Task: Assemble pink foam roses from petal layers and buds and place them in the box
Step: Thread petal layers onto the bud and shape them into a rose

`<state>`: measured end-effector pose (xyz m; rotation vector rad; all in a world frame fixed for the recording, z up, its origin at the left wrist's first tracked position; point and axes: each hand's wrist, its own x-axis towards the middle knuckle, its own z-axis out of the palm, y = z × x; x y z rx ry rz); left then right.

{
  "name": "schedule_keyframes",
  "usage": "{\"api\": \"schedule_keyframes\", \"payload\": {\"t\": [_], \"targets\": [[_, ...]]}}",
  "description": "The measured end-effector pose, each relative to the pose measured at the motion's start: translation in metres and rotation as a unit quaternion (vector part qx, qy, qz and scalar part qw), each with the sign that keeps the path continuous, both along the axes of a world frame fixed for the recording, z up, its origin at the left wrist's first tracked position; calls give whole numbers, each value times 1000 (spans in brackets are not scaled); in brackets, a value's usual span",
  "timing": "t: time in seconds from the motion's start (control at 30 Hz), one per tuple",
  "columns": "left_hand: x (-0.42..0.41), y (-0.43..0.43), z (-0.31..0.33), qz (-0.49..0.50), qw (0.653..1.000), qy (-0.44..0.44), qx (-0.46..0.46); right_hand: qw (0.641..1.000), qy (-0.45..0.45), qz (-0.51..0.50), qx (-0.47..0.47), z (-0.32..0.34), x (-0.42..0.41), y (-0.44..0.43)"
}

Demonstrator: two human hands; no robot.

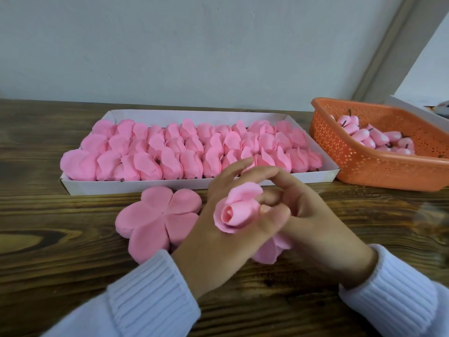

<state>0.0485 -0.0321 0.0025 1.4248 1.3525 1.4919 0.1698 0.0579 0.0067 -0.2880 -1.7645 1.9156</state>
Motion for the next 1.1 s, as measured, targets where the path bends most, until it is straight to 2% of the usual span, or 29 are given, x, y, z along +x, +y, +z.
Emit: {"api": "schedule_keyframes", "payload": {"t": [0.2,0.3,0.47,0.6,0.73,0.8,0.9,1.0,1.1], "targets": [[-5,4,0,30,998,-19,55,999,29,-4,15,2,-3,-3],[-7,6,5,59,992,33,111,997,41,-33,-65,7,-2,2],[-9,3,5,57,981,86,166,980,-56,2,-191,12,2,8],[-6,-1,8,52,975,140,165,979,-76,24,-188,11,4,4],[-4,-4,7,41,983,109,140,979,-12,-22,-205,9,2,4],[-2,-3,5,49,986,84,136,983,18,-71,-169,9,1,4],[-3,0,-1,61,994,12,85,987,15,-158,-17,8,2,2],[-6,2,-3,47,994,-72,66,967,40,-213,131,6,3,-1],[-4,0,4,26,996,-57,66,938,57,-240,245,6,4,-5]]}}
